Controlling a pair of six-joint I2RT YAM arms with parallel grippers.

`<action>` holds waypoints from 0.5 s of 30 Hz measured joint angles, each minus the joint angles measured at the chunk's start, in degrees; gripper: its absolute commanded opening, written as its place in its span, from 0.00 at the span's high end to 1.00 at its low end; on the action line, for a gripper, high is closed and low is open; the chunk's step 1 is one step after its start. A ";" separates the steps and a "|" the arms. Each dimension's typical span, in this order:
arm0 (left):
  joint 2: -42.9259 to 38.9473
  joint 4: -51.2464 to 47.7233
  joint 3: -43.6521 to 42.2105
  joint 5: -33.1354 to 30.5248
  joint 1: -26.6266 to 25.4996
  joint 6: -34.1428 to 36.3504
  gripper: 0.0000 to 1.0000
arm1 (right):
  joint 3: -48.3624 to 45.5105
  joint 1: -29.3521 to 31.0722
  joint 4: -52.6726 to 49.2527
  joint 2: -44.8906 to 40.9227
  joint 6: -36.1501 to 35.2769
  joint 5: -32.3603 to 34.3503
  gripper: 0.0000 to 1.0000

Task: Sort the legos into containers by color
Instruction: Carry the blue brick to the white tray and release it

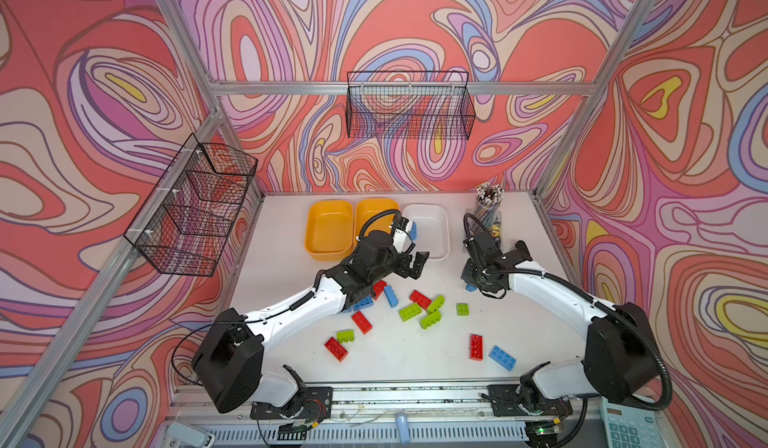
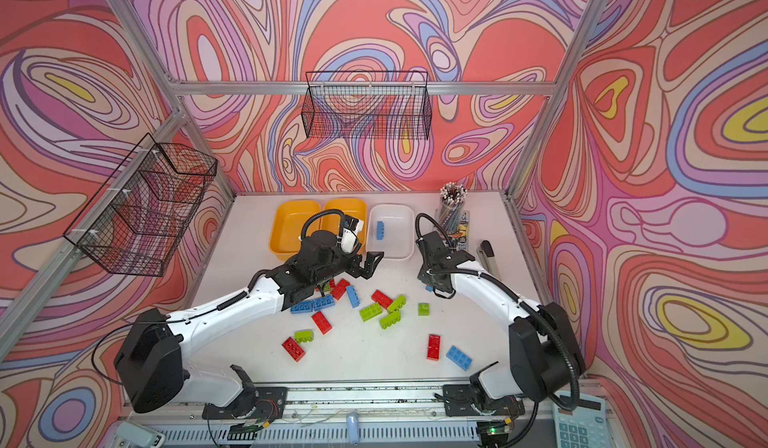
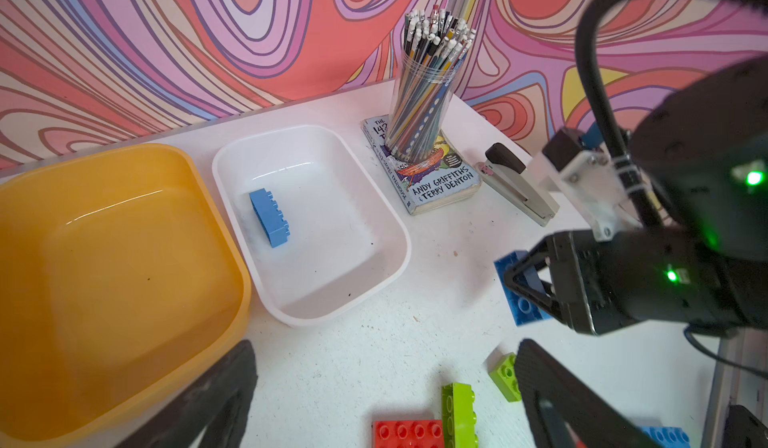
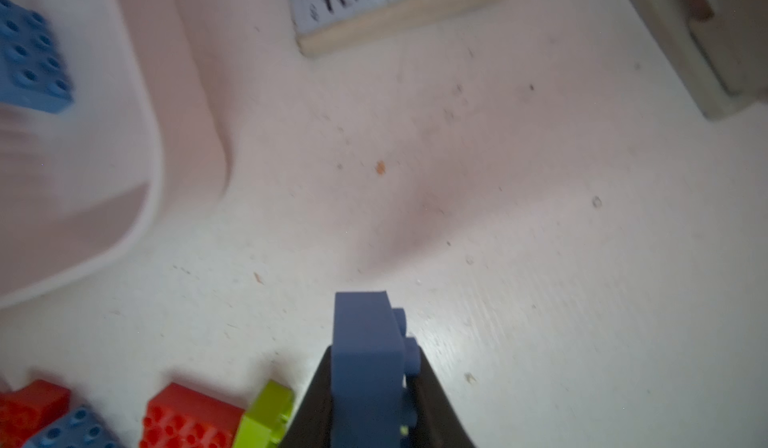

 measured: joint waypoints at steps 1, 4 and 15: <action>0.00 -0.31 0.02 -0.28 0.00 0.11 0.00 | 2.73 -0.02 0.07 1.86 -0.81 -0.09 0.81; 0.00 -2.01 0.28 -1.55 0.00 0.98 0.00 | 10.73 -0.07 0.50 7.91 -3.02 -0.59 0.81; -0.66 -6.58 0.98 -5.53 3.04 2.75 0.00 | 37.55 -0.11 2.40 33.44 -9.22 -4.22 0.81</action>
